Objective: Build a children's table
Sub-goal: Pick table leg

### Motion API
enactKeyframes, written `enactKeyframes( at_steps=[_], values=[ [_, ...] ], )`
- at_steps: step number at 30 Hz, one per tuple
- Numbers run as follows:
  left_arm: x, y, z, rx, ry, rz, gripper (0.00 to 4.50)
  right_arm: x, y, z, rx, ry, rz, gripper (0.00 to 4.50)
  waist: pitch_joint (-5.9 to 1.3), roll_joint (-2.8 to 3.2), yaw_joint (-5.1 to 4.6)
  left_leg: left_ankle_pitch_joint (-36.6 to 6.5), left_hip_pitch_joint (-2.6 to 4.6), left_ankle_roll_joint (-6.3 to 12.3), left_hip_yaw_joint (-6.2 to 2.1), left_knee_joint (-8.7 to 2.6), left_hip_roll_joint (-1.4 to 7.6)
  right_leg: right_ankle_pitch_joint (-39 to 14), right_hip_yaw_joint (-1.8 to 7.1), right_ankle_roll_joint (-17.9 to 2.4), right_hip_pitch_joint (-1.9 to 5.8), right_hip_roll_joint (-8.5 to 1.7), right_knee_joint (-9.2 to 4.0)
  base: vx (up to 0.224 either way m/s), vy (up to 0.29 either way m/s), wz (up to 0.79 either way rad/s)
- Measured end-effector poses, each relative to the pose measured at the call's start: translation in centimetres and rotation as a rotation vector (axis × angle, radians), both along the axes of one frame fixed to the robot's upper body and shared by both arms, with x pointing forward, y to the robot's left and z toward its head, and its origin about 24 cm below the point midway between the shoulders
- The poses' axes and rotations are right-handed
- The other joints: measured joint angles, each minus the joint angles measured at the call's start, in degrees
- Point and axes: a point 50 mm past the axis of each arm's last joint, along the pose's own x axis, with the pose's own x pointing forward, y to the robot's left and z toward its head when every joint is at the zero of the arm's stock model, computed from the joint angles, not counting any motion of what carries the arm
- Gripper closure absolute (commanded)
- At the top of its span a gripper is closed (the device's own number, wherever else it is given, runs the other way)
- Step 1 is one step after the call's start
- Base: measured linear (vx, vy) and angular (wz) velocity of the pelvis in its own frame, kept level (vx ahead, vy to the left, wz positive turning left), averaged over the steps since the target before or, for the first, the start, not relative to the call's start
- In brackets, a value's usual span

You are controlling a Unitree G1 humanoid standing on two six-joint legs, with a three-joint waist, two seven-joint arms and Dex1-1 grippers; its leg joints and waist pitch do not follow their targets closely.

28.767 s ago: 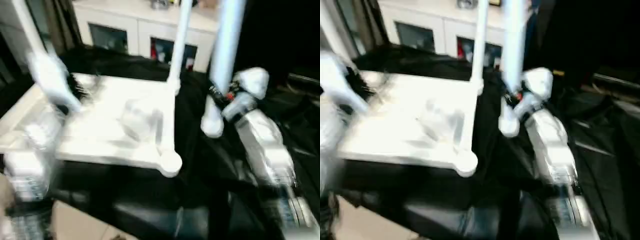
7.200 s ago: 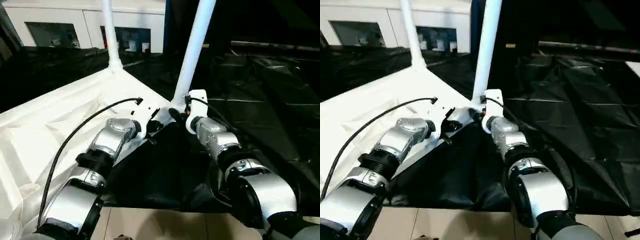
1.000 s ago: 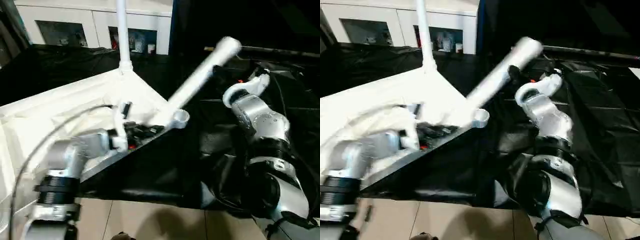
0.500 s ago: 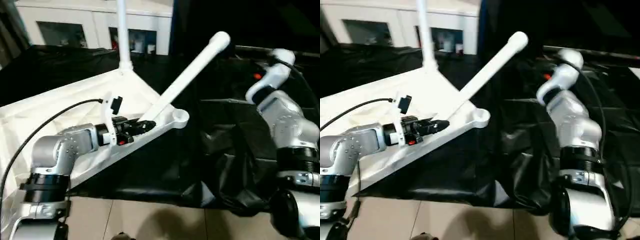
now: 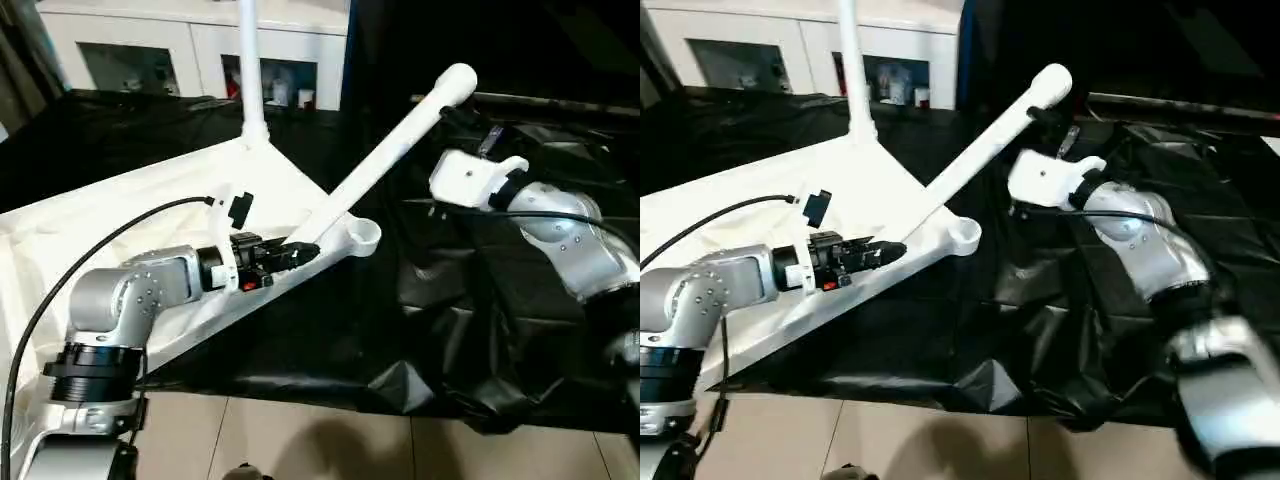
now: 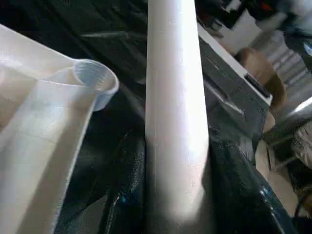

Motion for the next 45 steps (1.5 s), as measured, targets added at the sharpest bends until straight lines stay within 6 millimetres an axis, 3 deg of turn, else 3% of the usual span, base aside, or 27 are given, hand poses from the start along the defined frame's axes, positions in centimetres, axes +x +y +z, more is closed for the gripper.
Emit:
enactKeyframes(
  at_steps=[11, 12, 24, 35, 45],
  values=[
    [-1.3, -0.3, 0.2, 0.002, 0.012, -0.111, 3.11, 1.0, -1.1, -0.9, -0.171, -0.044, -0.047, 0.03, 0.12, 0.20, -2.35, 0.0, -0.04, 0.05, -0.03, 0.29, 0.03, 0.0, 0.01, 0.0, -0.03, 0.00, 0.27, 0.000, 0.000, 0.00],
    [-1.3, -0.2, 0.2, 0.003, 0.012, -0.113, 3.11, 1.0, -1.3, -1.0, -0.184, -0.043, -0.054, 0.20, 0.12, 0.20, -2.50, 0.0, -0.01, 0.05, -0.03, 0.31, 0.03, 0.0, 0.02, 0.0, -0.03, 0.00, 0.33, 0.000, 0.000, 0.00],
    [-2.2, 1.6, 0.1, 0.057, 0.029, -0.121, 3.11, 0.9, -3.9, -2.0, -0.262, 0.006, -0.145, 1.11, 0.22, 0.40, -2.60, 0.0, 0.01, 0.04, -0.04, 0.55, 0.06, 0.0, 0.10, 0.0, -0.05, 0.02, 0.61, 0.000, 0.000, 0.00],
    [-3.2, 2.1, 0.1, 0.077, 0.042, -0.182, 3.11, 0.7, -4.2, -2.5, -0.275, 0.011, -0.149, 2.09, 0.30, 0.52, -2.75, 0.0, 0.04, 0.04, -0.04, 0.65, 0.06, 0.0, 0.14, 0.0, -0.05, 0.02, 0.73, 0.000, 0.000, 0.00],
    [-3.2, 2.3, 0.2, 0.078, 0.042, -0.184, 3.11, 0.6, -4.0, -2.9, -0.285, 0.045, -0.126, 2.30, 0.30, 0.52, -3.09, 0.0, 0.02, 0.05, -0.04, 0.69, 0.06, 0.0, 0.15, 0.0, -0.05, 0.02, 0.75, 0.000, 0.000, 0.00]
  ],
)
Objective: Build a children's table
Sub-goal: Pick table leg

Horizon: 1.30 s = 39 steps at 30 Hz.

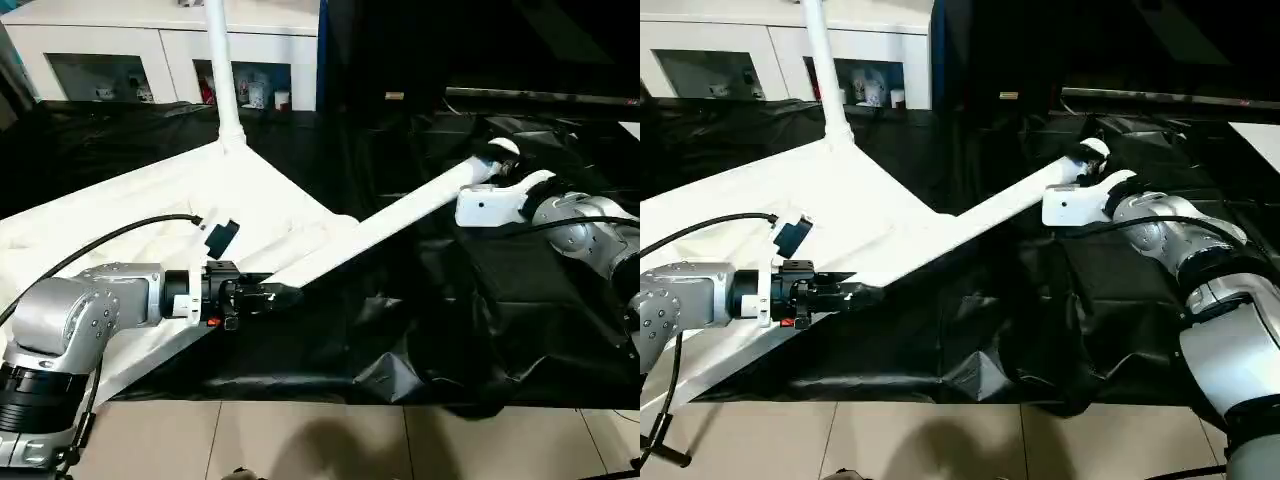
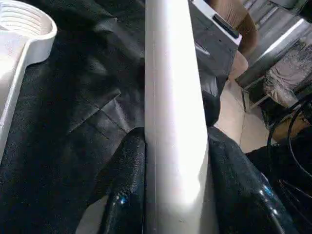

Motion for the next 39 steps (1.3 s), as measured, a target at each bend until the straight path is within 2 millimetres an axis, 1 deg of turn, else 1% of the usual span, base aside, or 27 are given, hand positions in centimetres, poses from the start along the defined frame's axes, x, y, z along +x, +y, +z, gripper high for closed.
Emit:
enactKeyframes(
  at_steps=[1, 3, 5, 6, 7, 8, 11, 12, 14, 15, 17, 19, 22, 23, 24, 25, 26, 28, 29, 31, 32, 33, 34, 35, 36, 38, 39],
  values=[
    [0.0, 0.0, 0.0, 0.000, -0.003, 0.000, 2.76, 0.0, 0.0, 0.0, -0.001, 0.004, 0.000, 2.32, 0.00, 0.00, -0.04, 0.0, 0.00, 0.00, 0.00, 0.00, 0.00, 0.0, 0.00, 0.0, 0.00, 0.00, 0.00, 0.000, 0.000, 0.00],
    [0.3, 0.1, 0.2, -0.006, -0.023, 0.007, 2.41, -0.1, -0.2, -0.3, 0.020, 0.023, -0.007, 2.35, 0.00, -0.02, -0.01, 0.0, 0.00, 0.00, 0.00, 0.02, 0.00, 0.0, 0.00, 0.0, 0.00, 0.00, 0.02, 0.000, 0.000, 0.00],
    [0.5, 0.0, 0.8, -0.023, -0.069, 0.007, 2.39, -0.5, -0.6, -1.0, 0.058, 0.056, -0.030, 2.37, -0.01, -0.09, 0.11, 0.0, -0.03, 0.01, -0.02, 0.06, 0.00, 0.0, 0.01, 0.0, 0.00, 0.00, 0.02, 0.000, 0.000, 0.00],
    [0.7, 0.2, 1.2, -0.030, -0.085, 0.015, 2.25, -0.6, -0.7, -1.4, 0.088, 0.071, -0.043, 2.40, 0.00, -0.07, 0.07, 0.0, -0.03, 0.01, -0.01, 0.07, -0.01, 0.0, 0.04, 0.0, 0.00, 0.00, 0.02, 0.000, 0.000, 0.00],
    [0.8, 0.2, 1.4, -0.034, -0.096, 0.020, 2.25, -0.7, -0.7, -1.6, 0.089, 0.082, -0.046, 2.40, 0.00, -0.07, 0.04, 0.0, -0.03, 0.01, 0.00, 0.08, -0.01, 0.0, 0.06, 0.0, 0.00, 0.00, 0.04, 0.000, 0.000, 0.00],
    [0.9, 0.3, 1.6, -0.040, -0.105, 0.023, 1.99, -0.7, -0.8, -1.7, 0.099, 0.087, -0.051, 2.48, 0.00, -0.08, -0.01, 0.0, -0.03, 0.01, 0.00, 0.08, -0.01, 0.0, 0.06, 0.0, 0.00, 0.00, 0.05, 0.000, 0.000, 0.00],
    [1.1, 0.9, 2.1, -0.059, -0.133, 0.051, 1.90, -1.0, -1.3, -2.0, 0.154, 0.103, -0.079, 2.49, 0.00, -0.08, -0.12, 0.0, -0.02, 0.02, 0.00, 0.08, 0.00, 0.0, 0.06, 0.0, 0.00, 0.02, 0.06, 0.000, 0.000, 0.00],
    [1.3, 1.3, 2.4, -0.070, -0.157, 0.074, 1.65, -1.1, -1.5, -2.3, 0.181, 0.123, -0.092, 2.49, 0.00, -0.08, -0.16, 0.0, -0.02, 0.02, -0.01, 0.09, 0.01, 0.0, 0.06, 0.0, 0.00, 0.03, 0.07, 0.000, 0.000, 0.00],
    [1.6, 1.9, 2.7, -0.085, -0.192, 0.119, 1.55, -1.4, -1.8, -2.7, 0.212, 0.145, -0.113, 2.49, 0.00, -0.08, -0.22, 0.0, -0.02, 0.02, -0.01, 0.10, 0.01, 0.0, 0.06, 0.0, -0.01, 0.03, 0.08, 0.000, 0.000, 0.00],
    [2.2, 2.6, 3.2, -0.115, -0.232, 0.185, 1.50, -1.4, -2.2, -3.0, 0.283, 0.170, -0.157, 2.49, 0.00, -0.07, -0.36, 0.0, -0.05, 0.02, -0.02, 0.17, 0.02, 0.0, 0.06, 0.0, -0.02, 0.04, 0.11, 0.000, 0.000, 0.00],
    [2.6, 3.4, 3.7, -0.136, -0.267, 0.242, 1.49, -1.4, -2.5, -3.1, 0.343, 0.192, -0.195, 2.50, -0.01, -0.06, -0.52, 0.0, -0.06, 0.03, -0.02, 0.21, 0.02, 0.0, 0.07, 0.0, -0.02, 0.04, 0.11, 0.000, 0.000, 0.00],
    [3.4, 4.2, 4.6, -0.230, -0.320, 0.348, 1.49, -1.1, -2.9, -3.0, 0.493, 0.203, -0.282, 2.50, -0.01, -0.08, -0.66, 0.0, -0.08, 0.04, -0.05, 0.30, 0.05, 0.1, 0.08, -0.1, -0.01, 0.07, 0.13, 0.000, 0.000, 0.00],
    [3.8, 5.2, 5.6, -0.304, -0.371, 0.437, 1.49, -0.9, -3.4, -3.0, 0.654, 0.213, -0.370, 2.50, -0.01, -0.08, -0.78, 0.0, -0.08, 0.08, -0.04, 0.38, 0.06, 0.1, 0.09, -0.1, 0.00, 0.07, 0.14, 0.000, 0.000, 0.00],
    [3.9, 5.3, 5.7, -0.310, -0.380, 0.455, 1.49, -0.8, -3.4, -3.0, 0.721, 0.213, -0.393, 2.51, -0.01, -0.09, -0.77, 0.0, -0.08, 0.09, -0.04, 0.38, 0.06, 0.1, 0.09, -0.1, 0.00, 0.07, 0.14, 0.000, 0.000, 0.00],
    [4.0, 5.3, 5.6, -0.302, -0.387, 0.471, 1.49, -0.7, -3.2, -3.1, 0.854, 0.218, -0.419, 2.51, -0.01, -0.09, -0.74, 0.0, -0.07, 0.09, -0.04, 0.38, 0.07, 0.1, 0.09, -0.1, 0.00, 0.07, 0.14, 0.000, 0.000, 0.00],
    [4.0, 5.2, 5.3, -0.275, -0.393, 0.481, 1.49, -0.5, -2.8, -3.2, 1.002, 0.234, -0.436, 2.51, -0.02, -0.10, -0.75, 0.0, -0.06, 0.09, -0.04, 0.38, 0.09, 0.1, 0.09, -0.1, 0.00, 0.09, 0.17, 0.000, 0.000, 0.00],
    [4.1, 4.9, 5.0, -0.258, -0.388, 0.477, 1.49, -0.3, -2.5, -3.3, 1.098, 0.245, -0.439, 2.51, -0.02, -0.09, -0.63, 0.0, -0.07, 0.09, -0.04, 0.38, 0.11, 0.1, 0.08, -0.1, -0.01, 0.09, 0.17, 0.000, 0.000, 0.00],
    [4.2, 4.2, 4.0, -0.186, -0.383, 0.468, 1.49, 0.1, -0.9, -3.6, 1.335, 0.353, -0.403, 2.51, -0.02, -0.08, -0.48, 0.0, -0.09, 0.09, -0.04, 0.40, 0.17, 0.1, 0.08, -0.2, -0.02, 0.12, 0.18, 0.000, 0.000, 0.00],
    [4.3, 3.8, 3.7, -0.157, -0.382, 0.462, 1.49, 0.3, 0.0, -3.7, 1.432, 0.428, -0.360, 2.52, -0.01, -0.07, -0.38, 0.0, -0.09, 0.09, -0.04, 0.40, 0.18, 0.1, 0.07, -0.2, -0.02, 0.13, 0.19, 0.000, 0.000, 0.00],
    [4.6, 2.2, 3.2, -0.134, -0.399, 0.443, 1.49, 0.6, 3.0, -3.4, 1.609, 0.660, -0.191, 2.52, -0.01, -0.07, 0.10, 0.0, -0.10, 0.10, -0.04, 0.40, 0.21, 0.1, 0.06, -0.2, -0.02, 0.15, 0.18, 0.000, 0.000, 0.00],
    [4.8, 1.3, 3.2, -0.142, -0.408, 0.432, 1.49, 0.6, 4.5, -3.1, 1.648, 0.754, -0.103, 2.52, -0.01, -0.07, 0.41, 0.0, -0.11, 0.10, -0.04, 0.41, 0.22, 0.1, 0.05, -0.2, -0.02, 0.15, 0.18, 0.000, 0.000, 0.00],
    [5.0, 0.0, 3.2, -0.151, -0.413, 0.408, 1.49, 0.6, 6.1, -2.7, 1.667, 0.855, -0.004, 2.52, -0.01, -0.07, 0.96, 0.0, -0.14, 0.10, -0.05, 0.43, 0.26, 0.1, 0.02, -0.2, -0.03, 0.16, 0.18, 0.000, 0.000, 0.00],
    [5.2, -0.7, 3.5, -0.163, -0.423, 0.398, 1.49, 0.4, 6.9, -2.5, 1.677, 0.927, 0.055, 2.52, -0.01, -0.09, 1.30, 0.0, -0.17, 0.10, -0.04, 0.43, 0.28, 0.1, -0.02, -0.2, -0.03, 0.15, 0.17, 0.000, 0.000, 0.00],
    [5.3, -1.3, 3.8, -0.176, -0.436, 0.391, 1.49, 0.1, 7.5, -2.3, 1.683, 1.004, 0.109, 2.52, -0.02, -0.12, 1.97, 0.0, -0.19, 0.10, -0.04, 0.44, 0.28, 0.1, -0.04, -0.2, -0.02, 0.15, 0.14, 0.000, 0.000, 0.00],
    [5.5, -1.6, 4.3, -0.184, -0.452, 0.388, 1.32, -0.2, 8.1, -2.1, 1.687, 1.079, 0.166, 2.52, -0.03, -0.17, 2.61, 0.0, -0.20, 0.10, -0.04, 0.44, 0.29, 0.1, -0.05, -0.2, -0.01, 0.15, 0.13, 0.000, 0.000, 0.00],
    [5.6, -2.1, 4.9, -0.200, -0.466, 0.373, 1.14, -1.0, 8.5, -2.1, 1.671, 1.193, 0.244, 2.52, -0.09, -0.34, 3.80, 0.0, -0.22, 0.12, -0.02, 0.44, 0.29, 0.1, -0.06, -0.2, 0.01, 0.12, 0.07, 0.000, 0.000, 0.00],
    [5.6, -2.6, 5.1, -0.217, -0.466, 0.357, 1.14, -1.7, 8.7, -2.5, 1.646, 1.273, 0.278, 2.52, -0.09, -0.40, 4.33, -0.1, -0.23, 0.14, -0.01, 0.45, 0.28, 0.1, -0.07, -0.2, 0.03, 0.09, 0.05, 0.000, 0.000, 0.00]
  ],
)
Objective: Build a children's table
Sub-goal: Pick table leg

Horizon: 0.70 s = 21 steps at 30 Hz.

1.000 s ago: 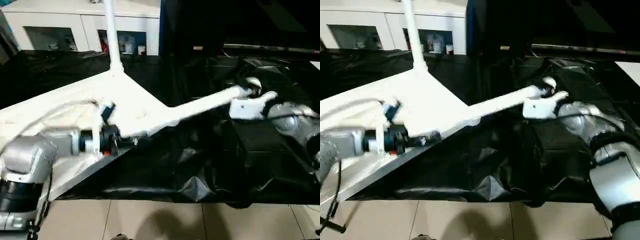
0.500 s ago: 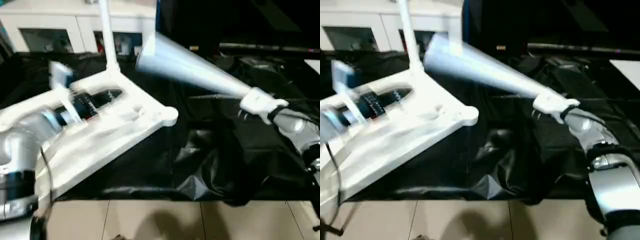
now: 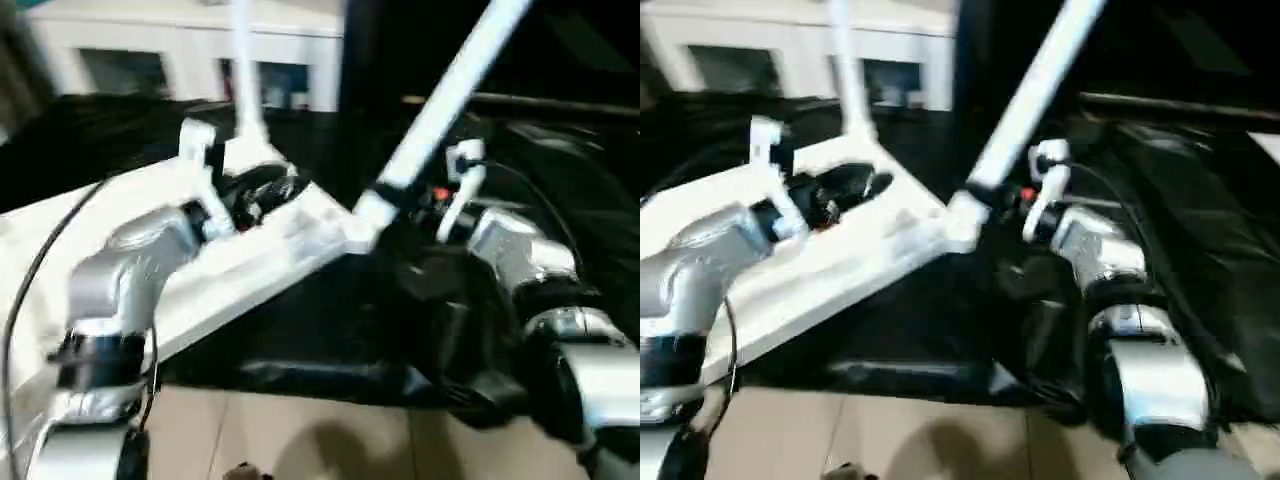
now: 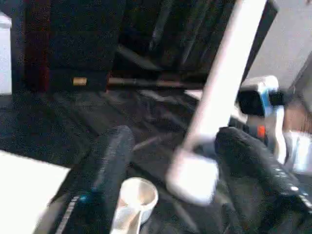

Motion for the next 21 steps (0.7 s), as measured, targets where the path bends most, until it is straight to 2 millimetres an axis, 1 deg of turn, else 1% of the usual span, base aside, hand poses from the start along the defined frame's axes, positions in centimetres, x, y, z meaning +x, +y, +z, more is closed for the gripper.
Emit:
enactKeyframes(
  at_steps=[1, 2, 3, 4, 6, 8, 9, 11, 14, 18, 21],
  values=[
    [0.0, -0.5, 0.2, -0.020, 0.004, -0.021, 1.01, -0.6, 0.3, -0.3, 0.008, 0.023, 0.057, 2.52, 0.02, -0.03, 0.30, 0.0, -0.04, 0.00, 0.03, 0.03, 0.00, 0.0, 0.00, 0.0, 0.00, -0.02, -0.01, 0.000, 0.000, 0.00],
    [0.0, -1.1, 0.3, -0.043, 0.009, -0.046, 1.01, -1.1, 0.6, -0.6, 0.013, 0.045, 0.108, 2.52, 0.03, -0.07, 0.52, 0.0, -0.05, 0.00, 0.07, 0.06, 0.00, 0.0, 0.00, 0.0, 0.00, -0.06, -0.01, 0.000, 0.000, 0.00],
    [-0.1, -2.0, 0.7, -0.081, 0.016, -0.085, 0.76, -1.8, 0.9, -0.9, 0.020, 0.072, 0.174, 2.52, 0.05, -0.13, 0.84, 0.0, -0.08, 0.00, 0.09, 0.08, 0.00, 0.0, 0.01, 0.0, 0.00, -0.08, -0.01, 0.000, 0.000, 0.00],
    [-0.1, -2.7, 1.2, -0.115, 0.017, -0.120, 0.76, -2.5, 1.2, -0.9, 0.029, 0.089, 0.236, 2.52, 0.10, -0.20, 1.15, 0.0, -0.13, 0.00, 0.09, 0.11, 0.00, 0.0, 0.00, 0.0, 0.00, -0.08, 0.00, 0.000, 0.000, 0.00],
    [-0.1, -4.2, 2.6, -0.158, -0.005, -0.183, 0.71, -3.4, 2.0, -0.4, 0.047, 0.107, 0.343, 2.52, 0.11, -0.31, 1.28, 0.0, -0.15, -0.01, 0.09, 0.12, 0.00, 0.0, 0.01, 0.0, 0.00, -0.08, 0.03, 0.000, 0.000, 0.00],
    [-0.1, -4.8, 3.3, -0.156, -0.015, -0.217, 0.39, -3.7, 2.4, 0.5, 0.059, 0.089, 0.397, 2.53, 0.06, -0.36, 1.26, 0.0, -0.11, -0.02, 0.08, 0.11, 0.00, -0.1, 0.01, 0.1, 0.01, -0.09, 0.05, 0.000, 0.000, 0.00],
    [-0.1, -5.0, 3.3, -0.150, -0.010, -0.227, 0.31, -3.8, 2.3, 1.0, 0.058, 0.077, 0.412, 2.53, 0.04, -0.40, 1.22, 0.0, -0.07, -0.03, 0.06, 0.11, 0.00, -0.2, 0.01, 0.4, 0.01, -0.09, 0.05, 0.000, 0.000, 0.00],
    [-0.1, -5.2, 2.8, -0.142, 0.019, -0.243, 0.30, -3.9, 2.1, 1.5, 0.056, 0.074, 0.424, 2.53, 0.03, -0.45, 1.20, 0.0, -0.08, -0.05, 0.03, 0.10, 0.00, -0.2, -0.01, 0.5, 0.01, -0.08, 0.05, 0.000, 0.000, 0.00],
    [-0.5, -6.0, 2.2, -0.151, 0.073, -0.310, 0.02, -4.5, 2.3, 1.9, 0.034, 0.076, 0.477, 2.53, 0.03, -0.49, 1.24, 0.0, -0.13, -0.05, 0.03, 0.10, 0.00, -0.3, -0.01, 0.5, 0.00, -0.08, 0.05, 0.000, 0.000, 0.00],
    [-1.5, -7.0, 1.4, -0.154, 0.125, -0.402, 0.00, -5.2, 2.7, 2.0, 0.014, 0.098, 0.521, 2.53, 0.02, -0.65, 1.25, 0.0, -0.21, -0.03, 0.03, 0.10, -0.01, -0.2, -0.01, 0.5, -0.02, -0.09, 0.03, 0.000, 0.000, 0.00],
    [-1.6, -7.3, 1.4, -0.153, 0.131, -0.414, 0.00, -5.5, 2.5, 1.9, 0.000, 0.112, 0.537, 2.53, 0.03, -0.71, 1.26, 0.0, -0.39, -0.03, -0.01, 0.11, -0.01, -0.2, -0.04, 0.4, -0.12, -0.09, 0.02, 0.000, 0.000, 0.00]
  ],
)
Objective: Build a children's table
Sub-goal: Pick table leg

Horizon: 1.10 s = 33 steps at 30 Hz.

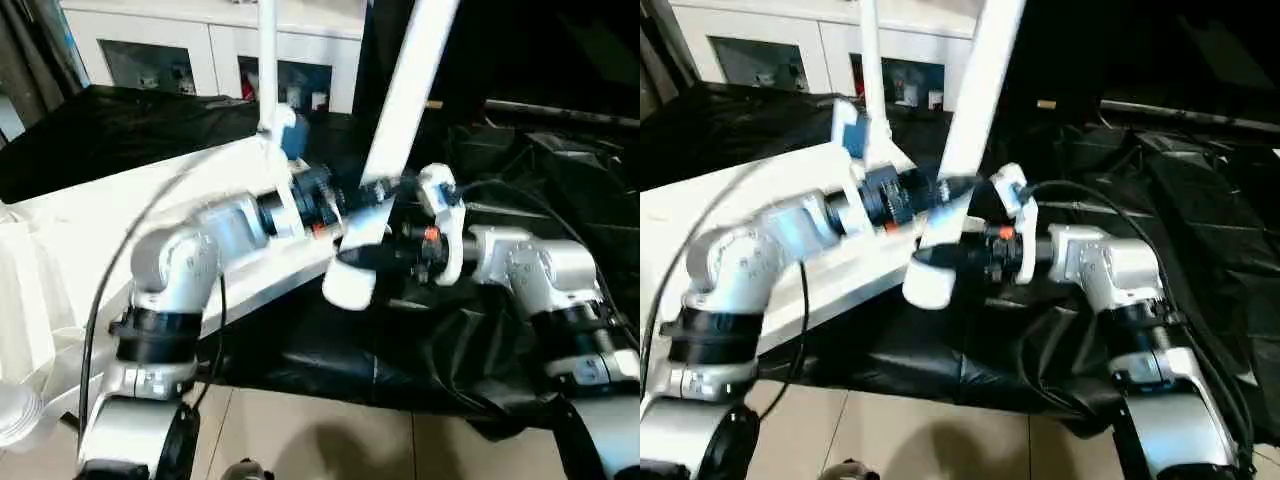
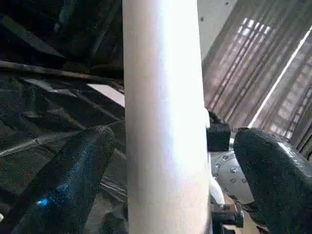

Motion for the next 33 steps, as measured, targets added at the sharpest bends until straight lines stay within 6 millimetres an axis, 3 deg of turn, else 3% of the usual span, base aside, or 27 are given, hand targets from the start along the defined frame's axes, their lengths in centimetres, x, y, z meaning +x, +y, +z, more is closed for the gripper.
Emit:
enactKeyframes(
  at_steps=[7, 8, 26, 33],
  values=[
    [-0.29, -0.46, 0.16, -0.031, 0.011, -0.033, 0.00, -0.46, 0.21, 0.38, -0.025, -0.008, 0.046, 2.53, 0.01, -0.19, -0.01, 0.0, -0.05, -0.01, -0.01, 0.00, 0.00, -0.1, -0.01, 0.2, 0.00, 0.00, -0.01, 0.000, 0.000, 0.00],
    [-0.32, -0.50, 0.17, -0.035, 0.015, -0.038, 0.27, -0.46, 0.21, 0.39, -0.026, -0.008, 0.046, 2.53, 0.00, -0.23, -0.01, 0.0, -0.05, -0.01, -0.01, 0.00, 0.00, -0.1, -0.01, 0.2, 0.00, -0.01, -0.01, 0.000, 0.000, 0.00],
    [0.22, -0.38, 0.35, -0.069, 0.054, 0.072, 1.65, -0.59, 0.40, 0.37, -0.046, -0.029, 0.018, 2.53, -0.01, -0.34, -0.01, 0.0, -0.07, -0.02, -0.03, 0.00, 0.00, -0.1, -0.02, 0.1, 0.00, -0.01, -0.02, 0.000, 0.000, 0.00],
    [0.23, 0.09, 0.88, -0.024, 0.005, 0.168, 2.21, -0.25, 0.84, -0.17, -0.082, -0.108, -0.112, 2.53, -0.02, -0.31, -0.18, 0.0, -0.06, -0.03, -0.07, 0.00, 0.00, 0.0, -0.05, 0.0, 0.00, -0.01, -0.02, 0.000, 0.000, 0.00]
  ],
)
